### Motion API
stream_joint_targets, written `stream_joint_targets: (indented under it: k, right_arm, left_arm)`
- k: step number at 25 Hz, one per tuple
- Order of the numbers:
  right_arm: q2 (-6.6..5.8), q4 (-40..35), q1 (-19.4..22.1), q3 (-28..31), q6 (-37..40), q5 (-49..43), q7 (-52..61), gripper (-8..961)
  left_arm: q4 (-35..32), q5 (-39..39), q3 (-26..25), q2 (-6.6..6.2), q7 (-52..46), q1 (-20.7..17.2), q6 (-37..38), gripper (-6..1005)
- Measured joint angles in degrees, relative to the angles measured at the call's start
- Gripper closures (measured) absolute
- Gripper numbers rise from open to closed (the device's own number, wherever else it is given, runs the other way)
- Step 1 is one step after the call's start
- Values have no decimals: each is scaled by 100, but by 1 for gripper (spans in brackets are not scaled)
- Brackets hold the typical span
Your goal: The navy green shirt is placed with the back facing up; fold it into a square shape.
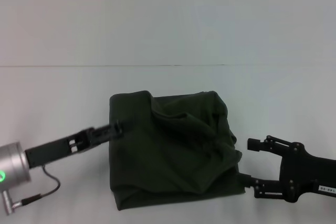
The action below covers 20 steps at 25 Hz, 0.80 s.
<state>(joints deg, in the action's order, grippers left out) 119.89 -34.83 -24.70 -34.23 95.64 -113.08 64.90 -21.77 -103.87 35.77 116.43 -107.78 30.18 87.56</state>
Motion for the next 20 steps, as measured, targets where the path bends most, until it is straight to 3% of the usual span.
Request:
stream_joint_targets:
  k: [2, 5, 10, 14, 20]
  right_arm:
    - [8, 45, -86, -79, 288, 3, -24, 25]
    - [22, 265, -288, -217, 289, 3, -64, 25]
    - [41, 1035, -930, -479, -589, 18, -111, 26]
    - [40, 1140, -1144, -738, -967, 13, -70, 26]
    - [-8, 913, -845, -839, -1045, 1, -48, 26]
  left_arm:
    - [-92, -2, 162, -56, 491, -217, 125, 93]
    - [-191, 6, 141, -29, 797, -352, 221, 63]
    - [-379, 27, 123, 30, 1236, -569, 384, 62]
    - [-381, 5, 153, 30, 1247, -574, 373, 62]
    - [-381, -1, 117, 28, 1258, -613, 386, 63]
